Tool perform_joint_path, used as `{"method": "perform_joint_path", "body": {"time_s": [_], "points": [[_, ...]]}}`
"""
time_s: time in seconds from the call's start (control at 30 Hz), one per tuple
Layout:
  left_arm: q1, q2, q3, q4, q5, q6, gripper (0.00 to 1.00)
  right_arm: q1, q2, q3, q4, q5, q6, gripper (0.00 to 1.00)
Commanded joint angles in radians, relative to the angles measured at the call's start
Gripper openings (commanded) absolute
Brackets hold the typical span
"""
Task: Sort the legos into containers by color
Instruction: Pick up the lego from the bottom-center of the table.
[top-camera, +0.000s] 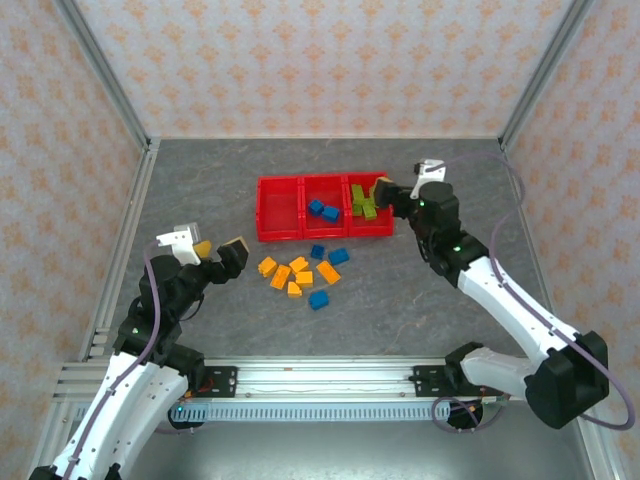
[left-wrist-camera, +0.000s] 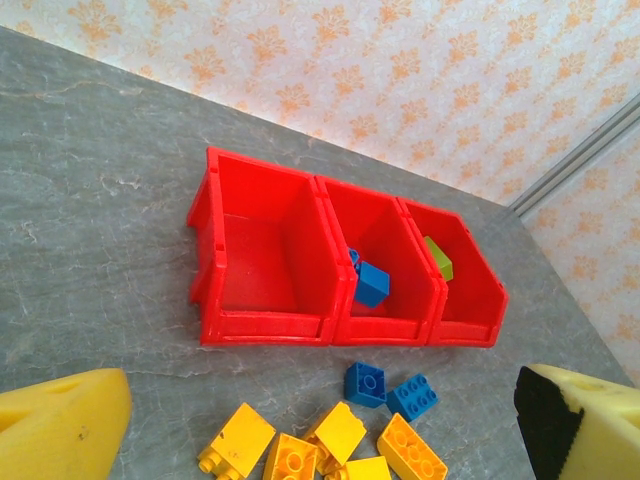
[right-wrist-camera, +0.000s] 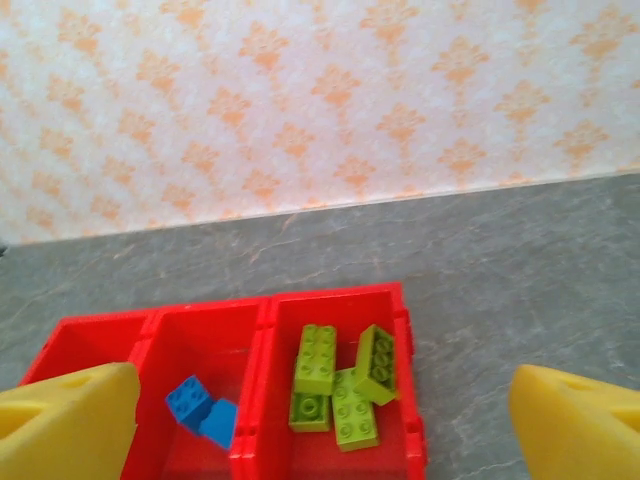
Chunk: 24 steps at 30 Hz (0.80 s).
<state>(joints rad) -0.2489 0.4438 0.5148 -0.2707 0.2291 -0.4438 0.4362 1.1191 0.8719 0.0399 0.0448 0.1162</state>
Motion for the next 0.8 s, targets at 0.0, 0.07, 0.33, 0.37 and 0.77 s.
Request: {"method": "perform_joint_path", "body": {"time_s": [0.0,0.07,0.33,0.37,0.77], "points": [[-0.001,-0.002,-0.007,0.033,0.011,0.015,0.99,-0.009,0.029,-0.006,-0.023,-0.104,0.062,0.99],[-0.001,-0.006,-0.006,0.031,0.007,0.014,0.99,0.000,0.053,0.021,-0.115,-0.160,0.087,1.00],[-0.001,0.002,-0.006,0.031,0.006,0.014,0.99,0.154,0.034,0.036,-0.369,-0.212,0.180,0.99],[-0.001,0.006,-0.005,0.031,0.009,0.015,0.99,0.185,0.034,0.035,-0.390,-0.209,0.204,0.99],[-0.003,0.090,0.135,-0.139,0.161,-0.043,0.99,0.438,0.208,0.041,-0.517,-0.110,0.490,0.91]]}}
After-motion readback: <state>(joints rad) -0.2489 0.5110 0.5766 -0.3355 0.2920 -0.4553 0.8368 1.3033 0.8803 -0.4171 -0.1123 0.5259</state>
